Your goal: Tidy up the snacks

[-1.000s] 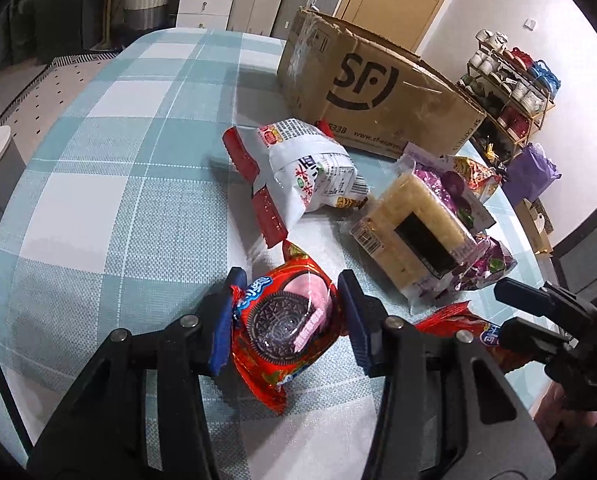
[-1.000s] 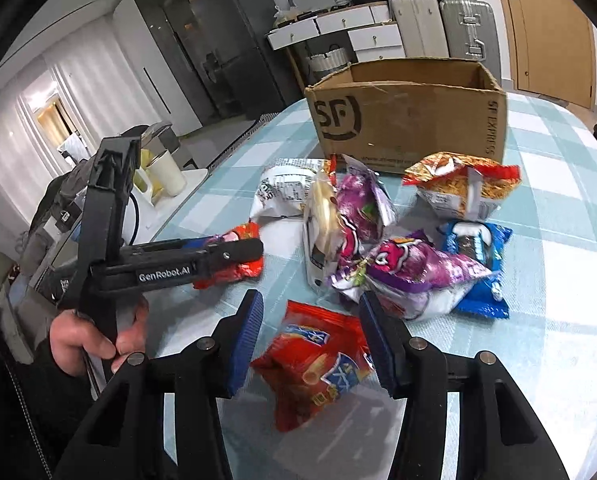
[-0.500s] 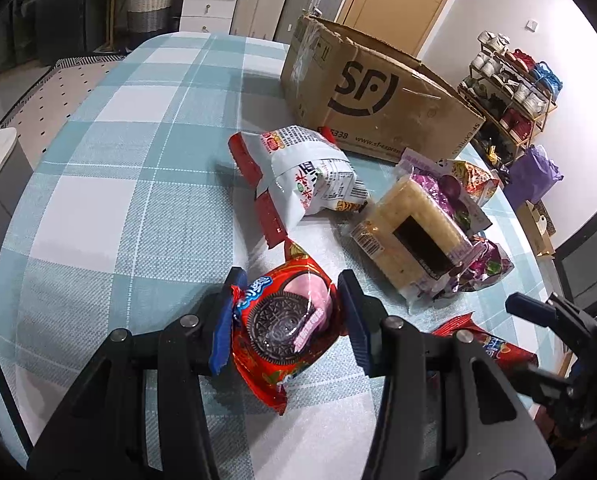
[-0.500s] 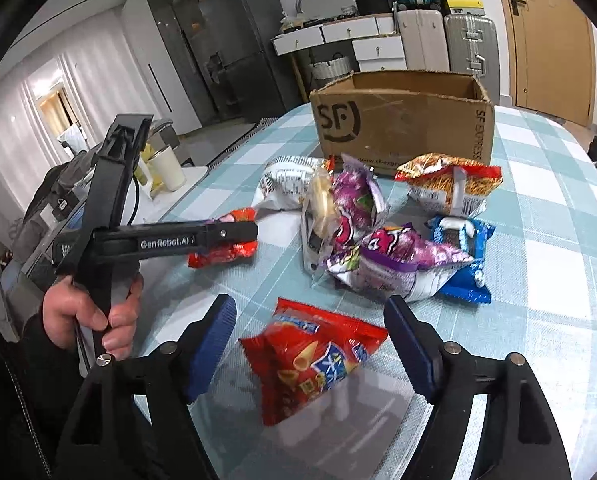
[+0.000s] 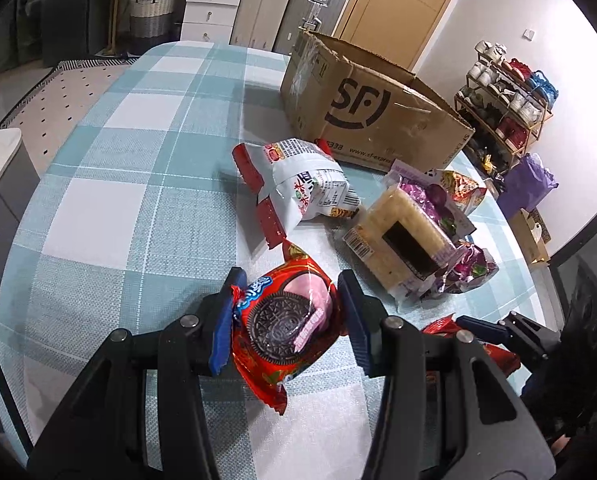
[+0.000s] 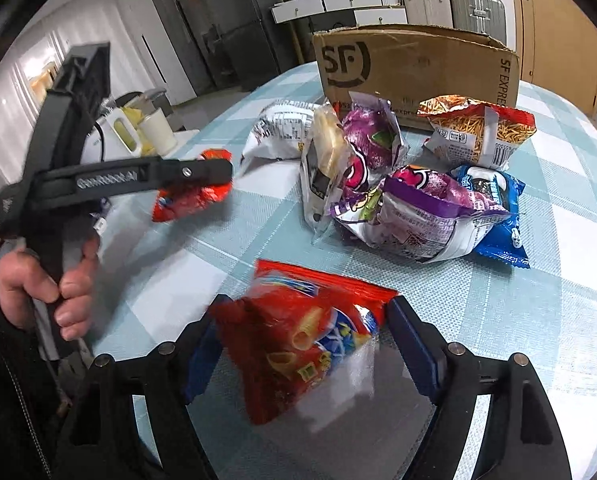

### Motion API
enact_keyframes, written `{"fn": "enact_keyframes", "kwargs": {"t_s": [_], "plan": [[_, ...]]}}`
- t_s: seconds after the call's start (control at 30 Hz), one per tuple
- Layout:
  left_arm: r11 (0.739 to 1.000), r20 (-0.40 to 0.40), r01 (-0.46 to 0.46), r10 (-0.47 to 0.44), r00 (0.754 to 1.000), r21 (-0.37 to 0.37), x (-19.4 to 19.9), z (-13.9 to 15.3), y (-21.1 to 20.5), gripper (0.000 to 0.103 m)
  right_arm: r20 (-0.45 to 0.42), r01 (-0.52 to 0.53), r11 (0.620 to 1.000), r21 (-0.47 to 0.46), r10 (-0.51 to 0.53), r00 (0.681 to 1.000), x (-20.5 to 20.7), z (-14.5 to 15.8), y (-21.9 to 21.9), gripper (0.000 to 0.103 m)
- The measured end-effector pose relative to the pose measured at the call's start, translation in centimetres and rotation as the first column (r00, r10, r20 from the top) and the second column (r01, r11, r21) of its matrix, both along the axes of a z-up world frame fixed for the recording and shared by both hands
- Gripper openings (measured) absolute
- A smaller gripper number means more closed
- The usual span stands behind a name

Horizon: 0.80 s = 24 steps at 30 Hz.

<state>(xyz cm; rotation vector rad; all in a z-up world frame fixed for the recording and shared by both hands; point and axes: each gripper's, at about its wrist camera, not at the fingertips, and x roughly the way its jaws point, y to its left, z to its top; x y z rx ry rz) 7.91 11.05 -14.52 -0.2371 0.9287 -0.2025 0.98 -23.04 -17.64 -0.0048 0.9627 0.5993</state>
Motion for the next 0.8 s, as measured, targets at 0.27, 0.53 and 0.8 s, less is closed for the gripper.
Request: {"fn": "enact_keyframes", "kwargs": {"t_s": [0.27, 0.53, 0.8], "plan": [[0.999, 0.001, 0.017, -0.017, 1.0, -0.044, 0.0, 0.0, 0.2, 0.045, 0.063, -0.009, 0.993, -0.117, 0.016, 0.998, -0.6, -0.2, 2.0, 0.07], [0.996, 0.001, 0.035, -0.035, 0.999, -0.076, 0.0, -0.1, 0.3, 0.045, 0.069, 0.001, 0.995, -0.095, 0.005, 0.998, -0.8, 0.1, 2.0, 0.056], [0.995, 0.019, 0.045, -0.043, 0.999, -0.091, 0.1, 0.5, 0.3, 0.045, 0.058, 0.018, 1.0, -0.016, -0.017, 0.998, -0.5, 0.9, 0.7, 0.055]]}}
